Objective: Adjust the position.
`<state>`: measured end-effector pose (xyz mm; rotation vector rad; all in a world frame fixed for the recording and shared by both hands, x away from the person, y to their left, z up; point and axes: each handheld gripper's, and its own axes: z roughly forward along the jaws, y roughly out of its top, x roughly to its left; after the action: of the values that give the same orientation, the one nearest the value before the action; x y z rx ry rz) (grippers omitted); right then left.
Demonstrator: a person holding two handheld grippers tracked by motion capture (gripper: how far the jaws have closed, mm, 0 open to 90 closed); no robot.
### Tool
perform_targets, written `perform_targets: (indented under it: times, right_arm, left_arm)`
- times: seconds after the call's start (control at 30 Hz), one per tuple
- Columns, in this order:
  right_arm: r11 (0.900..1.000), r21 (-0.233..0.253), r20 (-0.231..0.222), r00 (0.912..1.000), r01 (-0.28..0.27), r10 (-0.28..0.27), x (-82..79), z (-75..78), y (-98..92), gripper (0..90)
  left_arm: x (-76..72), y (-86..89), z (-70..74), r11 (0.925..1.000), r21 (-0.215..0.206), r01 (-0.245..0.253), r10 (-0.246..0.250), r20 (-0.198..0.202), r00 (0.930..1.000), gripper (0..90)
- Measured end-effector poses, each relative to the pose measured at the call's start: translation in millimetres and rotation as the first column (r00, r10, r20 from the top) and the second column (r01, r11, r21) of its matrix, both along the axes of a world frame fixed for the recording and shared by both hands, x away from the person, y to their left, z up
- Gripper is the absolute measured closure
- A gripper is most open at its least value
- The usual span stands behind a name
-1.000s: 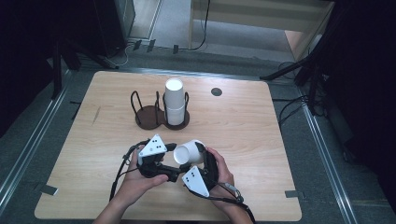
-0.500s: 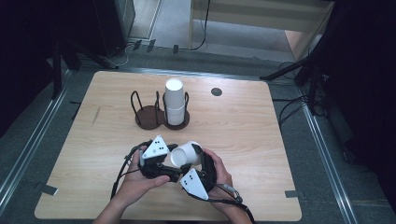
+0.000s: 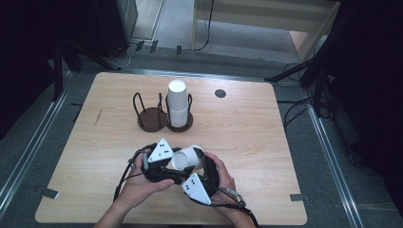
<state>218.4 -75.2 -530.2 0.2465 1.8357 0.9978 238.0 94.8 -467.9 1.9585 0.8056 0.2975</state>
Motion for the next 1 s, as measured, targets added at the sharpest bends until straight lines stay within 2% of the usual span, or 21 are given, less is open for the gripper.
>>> perform_targets:
  times: [0.43, 0.67, 0.8, 1.0]
  right_arm:
    - [1.000, 0.003, 0.003, 1.0000, 0.002, -0.002, 0.8, 0.7, -1.0, 28.1]
    - [1.000, 0.006, 0.004, 0.9999, -0.011, 0.011, 1.0, 1.0, -2.2, 23.3]
    - [1.000, 0.002, 0.005, 0.9999, -0.011, 0.011, 0.5, 0.6, -1.9, 20.8]
    - [1.000, 0.010, -0.014, 0.9998, -0.012, 0.012, 1.5, 3.8, -5.3, 19.1]
  left_arm:
    - [1.2, 4.7, 0.8, 0.9997, -0.023, 0.000, 0.000, -0.002, 1.0000, 30.6]
    - [5.3, 10.8, -0.7, 0.9975, -0.066, 0.025, -0.028, -0.037, 0.9989, 33.6]
    - [5.2, 11.4, -0.9, 0.9972, -0.071, 0.022, -0.025, -0.036, 0.9990, 34.7]
    - [5.6, 15.0, -0.6, 0.9967, -0.080, 0.011, -0.012, -0.011, 0.9999, 35.2]
